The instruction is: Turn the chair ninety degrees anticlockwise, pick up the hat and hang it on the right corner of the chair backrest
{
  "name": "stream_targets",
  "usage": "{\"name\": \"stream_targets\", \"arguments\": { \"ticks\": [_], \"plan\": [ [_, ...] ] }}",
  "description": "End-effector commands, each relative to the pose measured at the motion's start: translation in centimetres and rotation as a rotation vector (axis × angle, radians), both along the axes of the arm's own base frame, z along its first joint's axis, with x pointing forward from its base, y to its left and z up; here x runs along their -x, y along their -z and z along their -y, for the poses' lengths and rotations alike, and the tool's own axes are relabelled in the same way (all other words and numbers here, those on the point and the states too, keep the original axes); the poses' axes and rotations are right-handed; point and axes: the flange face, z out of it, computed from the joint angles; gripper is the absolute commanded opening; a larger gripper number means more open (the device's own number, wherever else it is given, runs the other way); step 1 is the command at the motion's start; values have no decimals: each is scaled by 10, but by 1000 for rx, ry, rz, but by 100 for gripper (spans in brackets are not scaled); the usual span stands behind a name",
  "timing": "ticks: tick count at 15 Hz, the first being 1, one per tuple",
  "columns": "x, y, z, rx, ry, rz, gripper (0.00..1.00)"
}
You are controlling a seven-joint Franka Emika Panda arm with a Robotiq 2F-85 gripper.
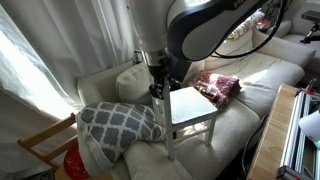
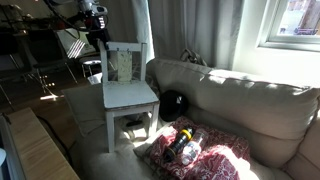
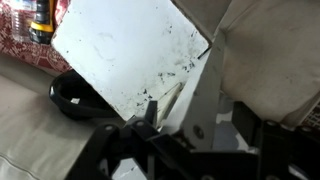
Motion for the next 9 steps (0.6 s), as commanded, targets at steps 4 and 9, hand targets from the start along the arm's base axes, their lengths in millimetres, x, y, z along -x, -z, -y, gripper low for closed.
{"name": "stream_targets", "arguments": {
  "ticks": [4, 9],
  "plan": [
    [0, 1, -4, 1, -309, -9, 100],
    [-1, -4, 1, 25, -403, -41, 100]
  ]
}}
